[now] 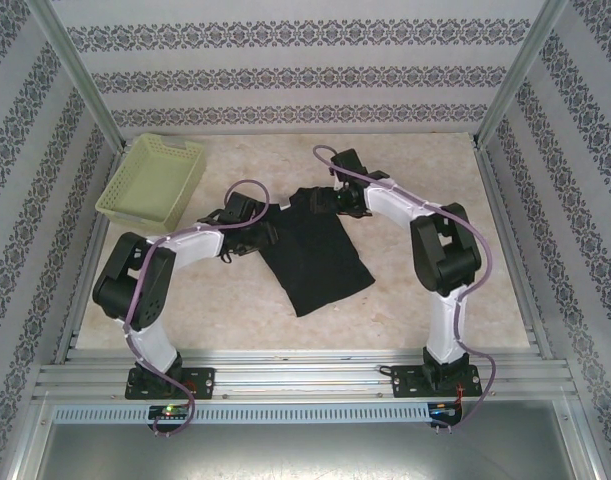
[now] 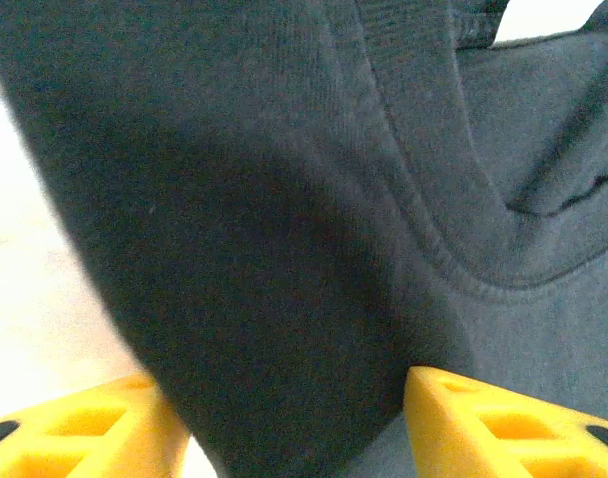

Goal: Fold the inside-out t-shirt

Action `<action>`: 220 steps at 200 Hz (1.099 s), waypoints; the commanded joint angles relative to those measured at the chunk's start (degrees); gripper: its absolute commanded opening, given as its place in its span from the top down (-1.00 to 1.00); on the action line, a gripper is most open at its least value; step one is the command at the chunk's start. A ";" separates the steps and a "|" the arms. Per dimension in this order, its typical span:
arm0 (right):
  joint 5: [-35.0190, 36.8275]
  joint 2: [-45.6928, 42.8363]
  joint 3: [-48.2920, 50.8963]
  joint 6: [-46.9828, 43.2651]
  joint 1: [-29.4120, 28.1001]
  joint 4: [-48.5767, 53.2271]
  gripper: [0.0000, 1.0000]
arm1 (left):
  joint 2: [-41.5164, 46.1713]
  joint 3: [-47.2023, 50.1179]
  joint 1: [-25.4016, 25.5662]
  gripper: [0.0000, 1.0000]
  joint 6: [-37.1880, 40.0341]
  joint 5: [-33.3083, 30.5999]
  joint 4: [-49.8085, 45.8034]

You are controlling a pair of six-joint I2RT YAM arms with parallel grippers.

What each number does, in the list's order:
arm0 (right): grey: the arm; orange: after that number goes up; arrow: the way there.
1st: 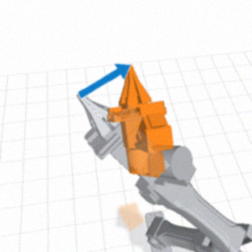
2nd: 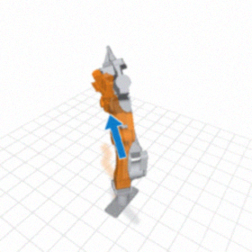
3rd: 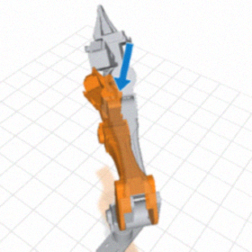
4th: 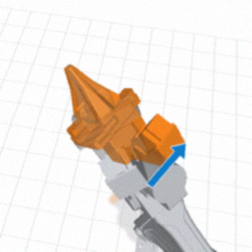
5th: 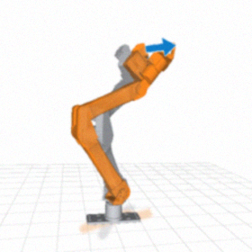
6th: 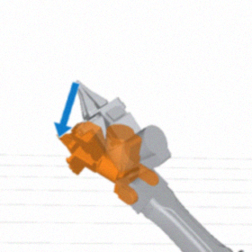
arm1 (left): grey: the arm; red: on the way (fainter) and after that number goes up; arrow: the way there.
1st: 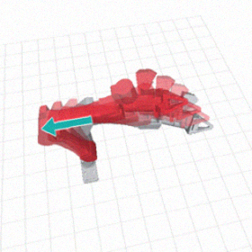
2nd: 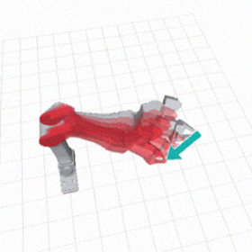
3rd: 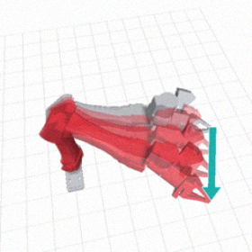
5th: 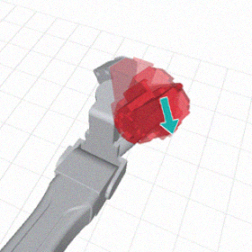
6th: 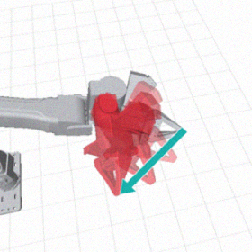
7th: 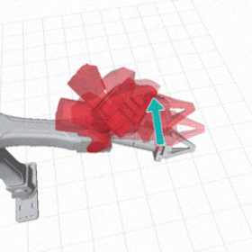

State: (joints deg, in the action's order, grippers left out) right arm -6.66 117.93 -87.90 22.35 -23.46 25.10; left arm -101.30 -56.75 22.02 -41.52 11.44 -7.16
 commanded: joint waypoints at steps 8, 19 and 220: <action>-2.03 4.03 -4.05 -1.72 -0.26 3.41 -0.70 | -3.57 -3.38 -0.16 -0.18 -1.75 2.63 3.65; -2.01 5.03 -4.22 -1.70 -0.59 3.30 -0.76 | -4.95 -3.63 -0.15 -0.21 -2.08 3.62 5.18; -8.04 -6.44 17.28 8.04 -6.06 -8.82 0.78 | -6.14 -1.35 0.36 0.87 0.68 8.13 10.71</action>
State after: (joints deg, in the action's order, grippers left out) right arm -10.96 116.62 -76.84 28.18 -28.91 17.19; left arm -108.79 -61.34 21.19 -42.28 17.02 -2.85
